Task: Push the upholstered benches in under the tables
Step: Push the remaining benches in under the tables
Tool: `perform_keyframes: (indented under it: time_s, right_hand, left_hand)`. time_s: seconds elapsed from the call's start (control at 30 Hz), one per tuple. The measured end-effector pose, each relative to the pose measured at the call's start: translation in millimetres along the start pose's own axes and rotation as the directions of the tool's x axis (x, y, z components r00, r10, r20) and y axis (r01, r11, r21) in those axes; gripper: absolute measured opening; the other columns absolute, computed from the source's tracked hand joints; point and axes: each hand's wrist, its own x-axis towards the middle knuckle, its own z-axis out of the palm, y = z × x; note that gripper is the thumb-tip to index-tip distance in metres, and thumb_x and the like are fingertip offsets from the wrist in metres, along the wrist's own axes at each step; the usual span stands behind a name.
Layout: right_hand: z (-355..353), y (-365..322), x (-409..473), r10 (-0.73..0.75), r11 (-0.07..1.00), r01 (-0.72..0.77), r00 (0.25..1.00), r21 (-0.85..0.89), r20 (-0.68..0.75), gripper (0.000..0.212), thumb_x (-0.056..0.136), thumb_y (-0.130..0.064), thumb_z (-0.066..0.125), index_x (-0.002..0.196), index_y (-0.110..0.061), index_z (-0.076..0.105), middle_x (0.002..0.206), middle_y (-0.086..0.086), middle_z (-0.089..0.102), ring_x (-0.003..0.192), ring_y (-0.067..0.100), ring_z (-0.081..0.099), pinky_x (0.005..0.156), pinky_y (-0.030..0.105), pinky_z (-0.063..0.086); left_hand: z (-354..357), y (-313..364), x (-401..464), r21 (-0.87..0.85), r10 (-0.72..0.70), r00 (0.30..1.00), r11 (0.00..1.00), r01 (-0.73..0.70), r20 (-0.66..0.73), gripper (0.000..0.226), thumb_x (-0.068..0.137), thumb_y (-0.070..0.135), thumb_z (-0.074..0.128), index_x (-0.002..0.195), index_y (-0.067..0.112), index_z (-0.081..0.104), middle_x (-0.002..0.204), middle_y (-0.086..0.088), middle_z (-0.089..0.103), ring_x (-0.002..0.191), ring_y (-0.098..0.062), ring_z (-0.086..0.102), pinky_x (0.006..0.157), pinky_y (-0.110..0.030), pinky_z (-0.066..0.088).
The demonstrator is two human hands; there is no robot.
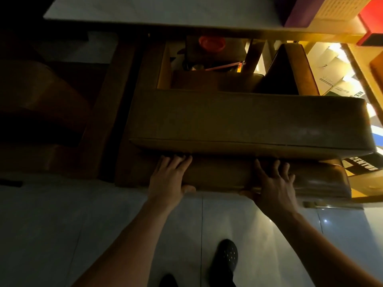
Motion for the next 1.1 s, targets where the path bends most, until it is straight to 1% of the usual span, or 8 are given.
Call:
perform_keyframes:
  time_s: [0.1, 0.2, 0.3, 0.4, 0.63, 0.9, 1.1]
  right_hand:
    - [-6.4, 0.6, 16.1, -0.001, 1.000, 0.001, 1.000, 0.001, 0.002, 0.108, 0.077, -0.080, 0.055, 0.160, -0.032, 0.004, 0.163, 0.026, 0.004, 0.147, 0.054, 0.000, 0.118, 0.068, 0.017]
    - [-11.7, 1.0, 25.8, 0.001, 1.000, -0.001, 1.000, -0.012, -0.003, 0.108, 0.076, -0.081, 0.053, 0.160, -0.032, 0.006, 0.163, 0.026, 0.006, 0.147, 0.054, 0.002, 0.117, 0.068, 0.020]
    - [-11.7, 0.0, 24.1, 0.003, 1.000, -0.003, 1.000, -0.028, -0.004, 0.109, 0.075, -0.082, 0.051, 0.160, -0.030, 0.006, 0.162, 0.027, 0.007, 0.147, 0.054, 0.002, 0.116, 0.067, 0.023]
    - [-10.7, -1.1, 23.0, 0.001, 1.000, -0.001, 1.000, -0.030, -0.011, 0.109, 0.075, -0.081, 0.052, 0.160, -0.029, 0.008, 0.162, 0.028, 0.008, 0.147, 0.054, 0.003, 0.116, 0.066, 0.023]
    - [-7.7, 1.4, 24.8, -0.002, 0.998, 0.000, 1.000, -0.057, -0.031, 0.108, 0.074, -0.082, 0.052, 0.160, -0.030, 0.012, 0.160, 0.027, 0.014, 0.146, 0.052, 0.008, 0.114, 0.065, 0.026]
    - [-13.2, -2.2, 23.2, 0.014, 0.997, -0.013, 1.000, -0.077, 0.013, 0.108, 0.076, -0.082, 0.052, 0.160, -0.031, 0.006, 0.162, 0.025, 0.009, 0.147, 0.052, 0.005, 0.116, 0.063, 0.024]
    - [-21.1, -3.6, 21.2, 0.011, 0.995, -0.006, 0.999, -0.096, 0.051, 0.106, 0.079, -0.082, 0.049, 0.159, -0.031, 0.001, 0.163, 0.025, 0.006, 0.148, 0.052, 0.004, 0.117, 0.062, 0.024]
  left_hand:
    - [-2.5, 1.0, 17.4, -0.001, -0.010, 1.000, 1.000, 0.010, -0.004, 0.089, 0.079, 0.066, 0.063, 0.153, 0.033, 0.026, 0.144, 0.010, 0.039, 0.130, -0.023, 0.030, 0.114, -0.041, 0.029]
    - [-2.6, 1.4, 27.1, -0.015, -0.020, 1.000, 1.000, 0.020, -0.015, 0.090, 0.077, 0.065, 0.066, 0.152, 0.033, 0.028, 0.143, 0.010, 0.040, 0.129, -0.022, 0.030, 0.114, -0.042, 0.029]
    - [-0.2, 0.1, 25.7, -0.035, -0.021, 0.999, 0.999, 0.020, -0.036, 0.089, 0.077, 0.065, 0.067, 0.151, 0.033, 0.029, 0.142, 0.010, 0.040, 0.130, -0.023, 0.029, 0.115, -0.043, 0.029]
    - [0.0, 0.0, 24.3, -0.041, -0.014, 0.999, 0.999, 0.012, -0.048, 0.088, 0.077, 0.064, 0.067, 0.151, 0.032, 0.030, 0.143, 0.010, 0.040, 0.130, -0.022, 0.027, 0.115, -0.044, 0.029]
    - [-2.1, 3.7, 23.1, -0.043, -0.028, 0.998, 0.999, 0.026, -0.061, 0.089, 0.078, 0.064, 0.067, 0.151, 0.032, 0.028, 0.143, 0.009, 0.040, 0.130, -0.022, 0.028, 0.117, -0.043, 0.023]
    - [-6.7, 7.8, 23.9, -0.046, -0.065, 0.997, 0.997, 0.063, -0.029, 0.091, 0.077, 0.063, 0.069, 0.151, 0.033, 0.027, 0.141, 0.009, 0.038, 0.130, -0.022, 0.029, 0.115, -0.040, 0.028]
    - [-14.5, 14.9, 24.7, -0.043, -0.101, 0.995, 0.994, 0.102, 0.023, 0.093, 0.077, 0.060, 0.071, 0.152, 0.033, 0.024, 0.144, 0.008, 0.036, 0.132, -0.023, 0.027, 0.116, -0.040, 0.025]
